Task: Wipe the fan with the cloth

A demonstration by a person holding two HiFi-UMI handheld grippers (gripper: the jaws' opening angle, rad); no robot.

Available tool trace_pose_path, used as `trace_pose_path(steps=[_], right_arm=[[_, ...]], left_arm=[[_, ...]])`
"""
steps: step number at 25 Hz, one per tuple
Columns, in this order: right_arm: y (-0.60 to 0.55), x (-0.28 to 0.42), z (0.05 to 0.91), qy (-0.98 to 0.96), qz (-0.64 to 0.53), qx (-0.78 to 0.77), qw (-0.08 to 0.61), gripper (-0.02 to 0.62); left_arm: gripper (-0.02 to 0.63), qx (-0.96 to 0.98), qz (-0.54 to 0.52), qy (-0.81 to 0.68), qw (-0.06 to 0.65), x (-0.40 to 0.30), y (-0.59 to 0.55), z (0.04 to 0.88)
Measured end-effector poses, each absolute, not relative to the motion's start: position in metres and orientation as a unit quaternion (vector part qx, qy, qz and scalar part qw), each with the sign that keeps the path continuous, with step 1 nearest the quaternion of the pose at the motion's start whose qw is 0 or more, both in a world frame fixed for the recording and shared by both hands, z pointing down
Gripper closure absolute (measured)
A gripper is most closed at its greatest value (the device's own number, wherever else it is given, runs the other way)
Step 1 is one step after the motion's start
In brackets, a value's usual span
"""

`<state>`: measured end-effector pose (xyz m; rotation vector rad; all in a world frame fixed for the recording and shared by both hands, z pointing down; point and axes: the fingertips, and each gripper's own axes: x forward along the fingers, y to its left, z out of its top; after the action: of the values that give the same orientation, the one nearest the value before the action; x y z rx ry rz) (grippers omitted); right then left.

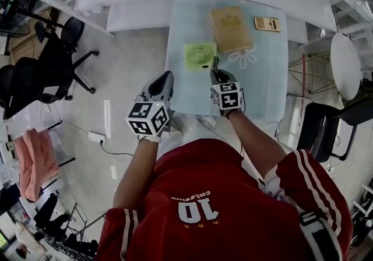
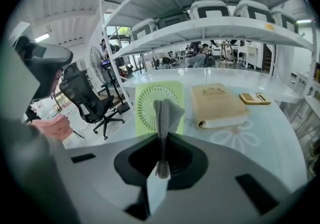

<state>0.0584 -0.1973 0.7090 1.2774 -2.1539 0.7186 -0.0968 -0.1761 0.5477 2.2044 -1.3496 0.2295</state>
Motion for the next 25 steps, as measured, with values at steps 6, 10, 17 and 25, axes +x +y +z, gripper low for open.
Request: trace_pose_path(steps=[6, 10, 17, 25], right_arm=[[-0.199, 0.066, 0.717, -0.794, 0.272, 0.471, 0.272, 0.574], [-0.202, 0.067, 0.722, -0.794, 0.273, 0.468, 0.276, 0.574], [-0.205, 0.073, 0.734, -0.786, 0.281, 0.471, 0.284, 0.574], [-0.207, 0.072, 0.746, -0.783, 0.284, 0.471, 0.292, 0.574]], left_arm=[[0.603, 0.817, 0.086, -0.499, 0.276, -0.088, -0.18, 0.554], [0.603, 0.816, 0.088, -0.498, 0.282, -0.084, -0.182, 0.561], [0.603, 0.812, 0.095, -0.499, 0.287, -0.086, -0.181, 0.567], [0.603, 0.809, 0.101, -0.505, 0.285, -0.095, -0.181, 0.569]])
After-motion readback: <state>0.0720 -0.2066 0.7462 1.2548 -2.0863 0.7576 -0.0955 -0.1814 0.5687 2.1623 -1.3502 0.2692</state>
